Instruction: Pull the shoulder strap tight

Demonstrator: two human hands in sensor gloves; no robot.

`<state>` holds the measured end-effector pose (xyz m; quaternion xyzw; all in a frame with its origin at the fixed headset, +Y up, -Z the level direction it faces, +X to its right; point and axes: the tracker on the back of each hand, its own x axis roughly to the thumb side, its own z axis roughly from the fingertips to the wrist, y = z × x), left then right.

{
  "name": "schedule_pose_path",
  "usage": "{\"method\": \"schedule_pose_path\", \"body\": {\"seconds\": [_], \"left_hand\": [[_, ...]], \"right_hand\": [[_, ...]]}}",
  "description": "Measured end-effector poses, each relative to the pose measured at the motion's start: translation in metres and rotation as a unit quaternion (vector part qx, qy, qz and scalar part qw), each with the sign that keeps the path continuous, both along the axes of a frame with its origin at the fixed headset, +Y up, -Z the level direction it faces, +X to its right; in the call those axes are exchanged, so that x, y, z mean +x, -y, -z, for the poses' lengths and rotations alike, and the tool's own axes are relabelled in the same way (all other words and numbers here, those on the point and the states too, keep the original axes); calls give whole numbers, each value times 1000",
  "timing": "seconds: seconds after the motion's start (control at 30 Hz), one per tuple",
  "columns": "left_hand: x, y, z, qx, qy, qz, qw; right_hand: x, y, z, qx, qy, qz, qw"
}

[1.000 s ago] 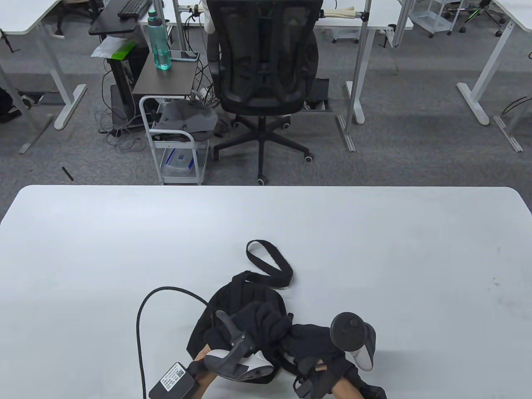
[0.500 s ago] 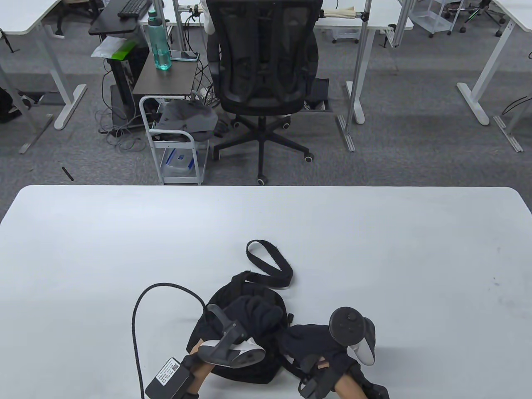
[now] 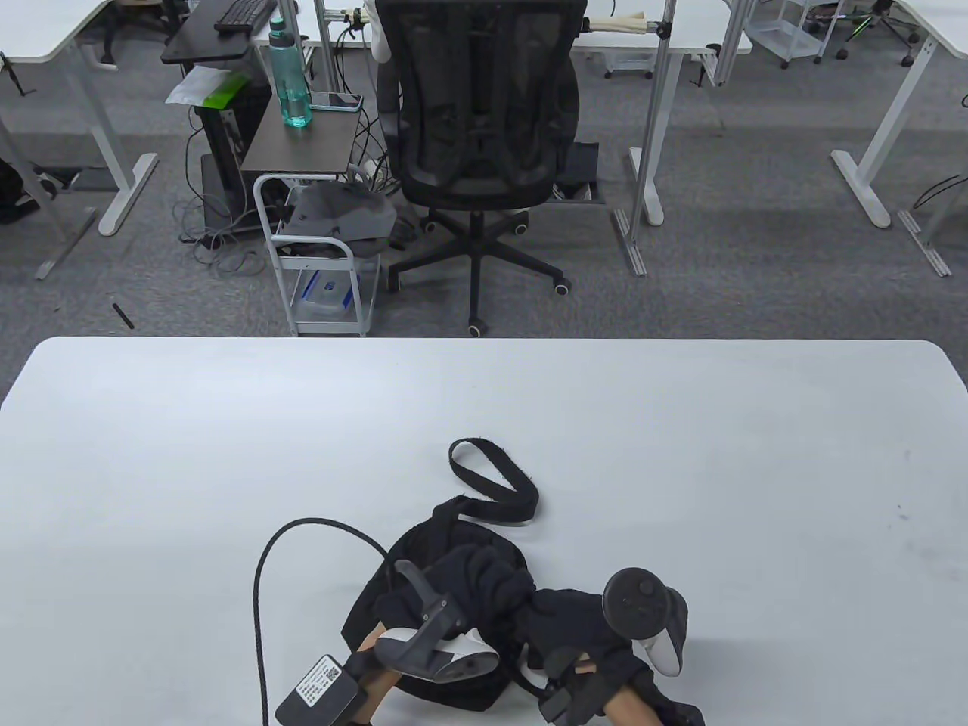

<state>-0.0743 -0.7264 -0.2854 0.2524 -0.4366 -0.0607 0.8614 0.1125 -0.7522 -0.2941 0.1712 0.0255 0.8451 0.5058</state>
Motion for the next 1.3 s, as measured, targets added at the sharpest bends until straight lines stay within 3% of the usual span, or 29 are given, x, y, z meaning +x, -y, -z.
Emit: {"method": "schedule_pose_path", "body": {"seconds": [0.5, 0.87, 1.2, 1.3], "left_hand": [[-20, -6, 11, -7, -35, -15, 999], [1, -10, -13, 59, -1, 7, 998], [-13, -12, 1, 16, -20, -30, 999], [-13, -13, 3, 40, -22, -14, 999]], "right_hand": [[3, -2, 2, -21, -30, 10, 999], [-3, 2, 0, 14, 16, 13, 1000], [4, -3, 1, -3, 4, 62, 998], [5, -4, 2, 1, 1, 58, 998]]}}
